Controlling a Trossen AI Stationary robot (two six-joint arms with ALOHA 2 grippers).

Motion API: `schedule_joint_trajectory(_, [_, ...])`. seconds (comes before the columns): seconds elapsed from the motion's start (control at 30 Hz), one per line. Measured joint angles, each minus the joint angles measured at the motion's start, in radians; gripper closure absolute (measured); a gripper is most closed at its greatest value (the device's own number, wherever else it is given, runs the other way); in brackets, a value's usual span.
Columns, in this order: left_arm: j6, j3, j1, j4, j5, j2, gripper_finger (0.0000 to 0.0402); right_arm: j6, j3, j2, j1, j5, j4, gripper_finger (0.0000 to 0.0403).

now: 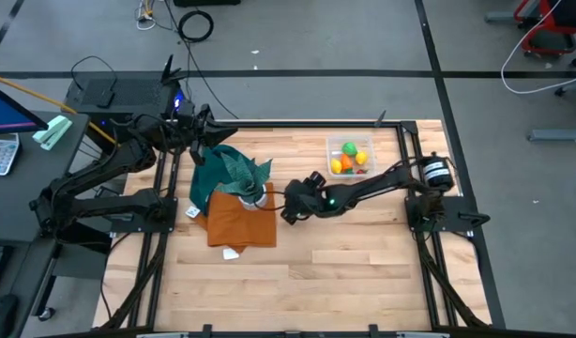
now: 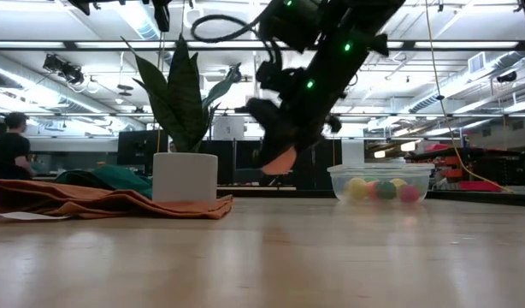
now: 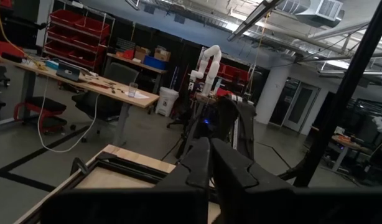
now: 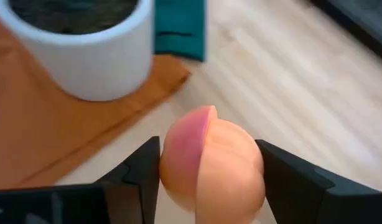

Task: Pick and placing Produce into tupperware
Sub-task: Put the peach into the transparent bin

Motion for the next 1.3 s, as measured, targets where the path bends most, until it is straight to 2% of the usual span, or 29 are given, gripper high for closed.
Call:
schedule_joint_trajectory(0.3, [0.009, 0.000, 0.000, 0.000, 0.000, 0.000, 0.0392, -0.004, 0.000, -0.174, -0.088, 0.071, -0.196, 0.0219])
schedule_joint_trajectory(0.53, [0.009, 0.000, 0.000, 0.000, 0.000, 0.000, 0.0378, -0.011, 0.000, -0.277, -0.230, 0.072, -0.354, 0.0217])
schedule_joint_trajectory(0.7, [0.009, 0.000, 0.000, 0.001, 0.000, 0.000, 0.0386, -0.049, 0.000, -0.333, -0.329, 0.048, -0.395, 0.0218])
schedule_joint_trajectory(0.93, [0.008, 0.000, 0.000, 0.000, -0.001, 0.000, 0.0389, -0.055, 0.000, -0.372, -0.465, -0.021, -0.447, 0.0218])
schedule_joint_trajectory(1.1, [0.008, 0.000, 0.000, 0.001, -0.001, 0.000, 0.0378, -0.047, 0.000, -0.361, -0.566, -0.140, -0.467, 0.0219])
schedule_joint_trajectory(1.3, [0.008, 0.000, 0.000, 0.000, -0.001, 0.000, 0.0389, 0.013, 0.000, -0.329, -0.672, -0.296, -0.474, 0.0219])
